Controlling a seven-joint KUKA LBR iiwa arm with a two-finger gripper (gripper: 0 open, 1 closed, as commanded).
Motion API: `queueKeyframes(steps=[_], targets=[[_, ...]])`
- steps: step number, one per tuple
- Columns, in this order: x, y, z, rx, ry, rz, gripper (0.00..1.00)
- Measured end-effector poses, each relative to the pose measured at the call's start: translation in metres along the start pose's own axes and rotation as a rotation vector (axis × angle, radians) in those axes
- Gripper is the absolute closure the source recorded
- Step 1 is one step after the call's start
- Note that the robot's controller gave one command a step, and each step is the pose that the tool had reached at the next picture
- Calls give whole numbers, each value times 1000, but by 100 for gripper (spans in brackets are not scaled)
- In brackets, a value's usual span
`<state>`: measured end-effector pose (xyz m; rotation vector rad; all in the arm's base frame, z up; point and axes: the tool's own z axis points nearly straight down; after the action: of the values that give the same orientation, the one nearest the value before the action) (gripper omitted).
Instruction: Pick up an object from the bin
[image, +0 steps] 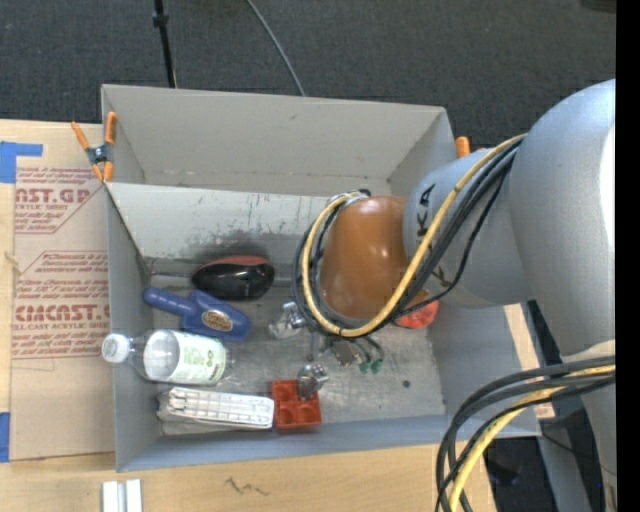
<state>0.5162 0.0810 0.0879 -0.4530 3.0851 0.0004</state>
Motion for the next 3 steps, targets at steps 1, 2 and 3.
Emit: queueKeyframes(steps=[1, 2, 3], targets=[[0, 0, 0, 0, 1, 0, 0], [-13, 2, -32, -5, 24, -110, 0], [-2, 10, -23, -3, 14, -41, 0]])
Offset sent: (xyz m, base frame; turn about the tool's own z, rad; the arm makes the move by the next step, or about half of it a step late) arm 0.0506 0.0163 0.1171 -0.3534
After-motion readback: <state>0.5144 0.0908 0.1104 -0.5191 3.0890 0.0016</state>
